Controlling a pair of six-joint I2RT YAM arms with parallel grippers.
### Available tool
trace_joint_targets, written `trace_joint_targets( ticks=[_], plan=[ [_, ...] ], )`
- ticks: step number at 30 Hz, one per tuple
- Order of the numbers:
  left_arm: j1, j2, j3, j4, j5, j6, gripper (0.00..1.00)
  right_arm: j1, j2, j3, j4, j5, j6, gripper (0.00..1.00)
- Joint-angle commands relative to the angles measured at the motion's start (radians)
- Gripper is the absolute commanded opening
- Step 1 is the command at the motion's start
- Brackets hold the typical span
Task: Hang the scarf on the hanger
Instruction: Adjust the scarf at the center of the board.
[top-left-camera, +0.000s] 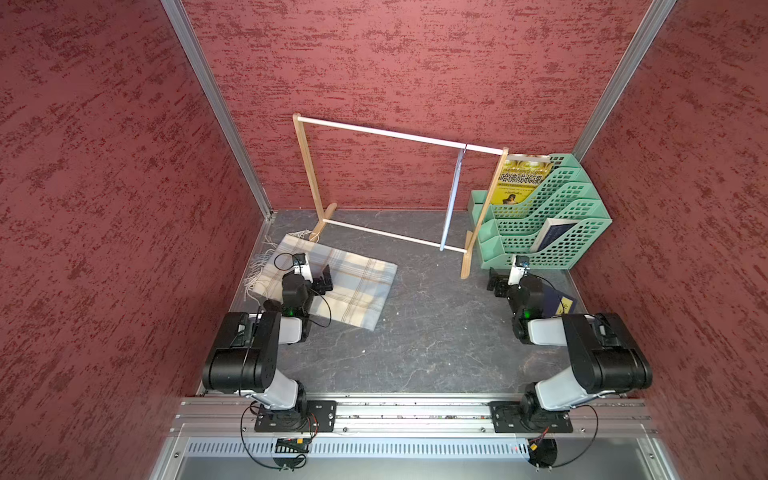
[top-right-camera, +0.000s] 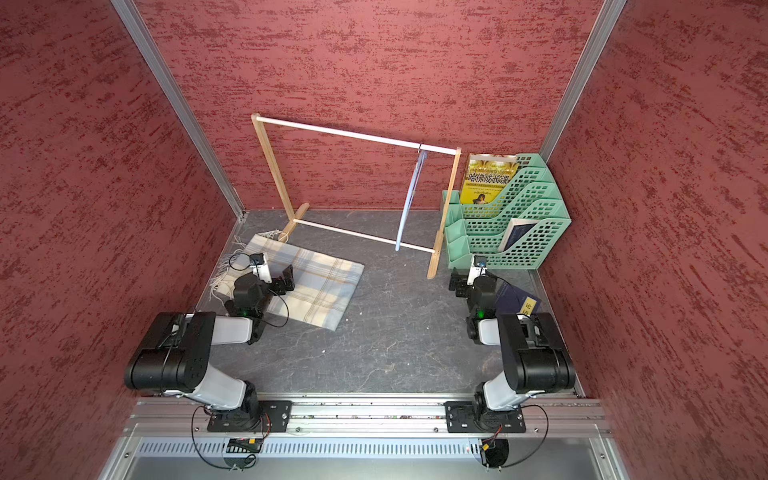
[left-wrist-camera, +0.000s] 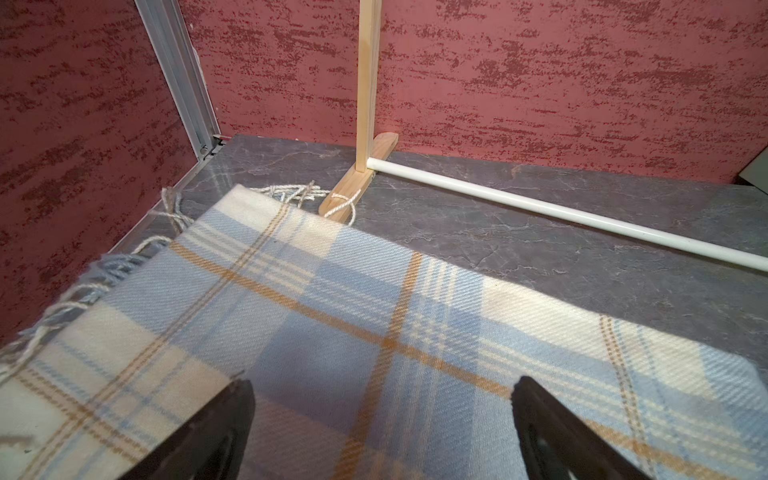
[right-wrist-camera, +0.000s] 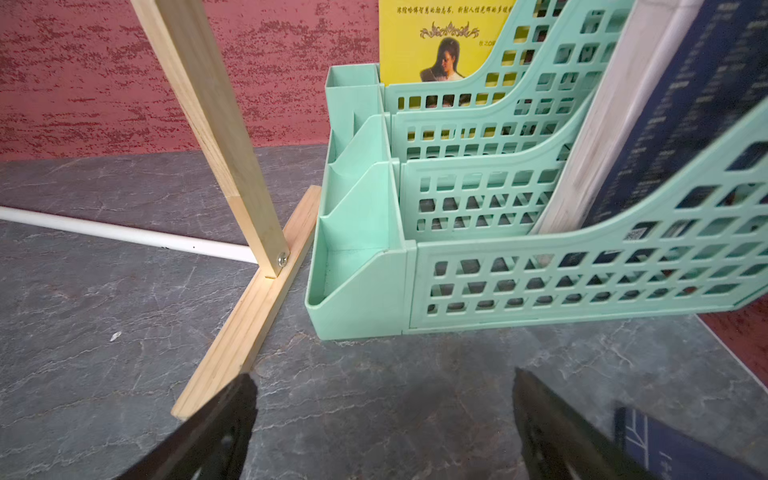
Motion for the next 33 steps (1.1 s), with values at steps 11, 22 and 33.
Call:
trace_joint_targets(
  ticks=[11,22,33],
  plan=[
    [0.003,-0.005,0.009,0.013,0.006,0.008,1.00,0.004,-0.009,0.024,0.001,-0.016,-0.011,0.98],
    [0.006,-0.005,0.009,0.011,0.012,0.007,1.00,0.005,-0.008,0.024,0.000,-0.018,-0.012,0.99],
    [-0.156,-0.276,0.276,-0.638,-0.308,0.038,1.00,0.321,-0.181,0.314,-0.679,0.291,-0.104,0.98]
  ],
)
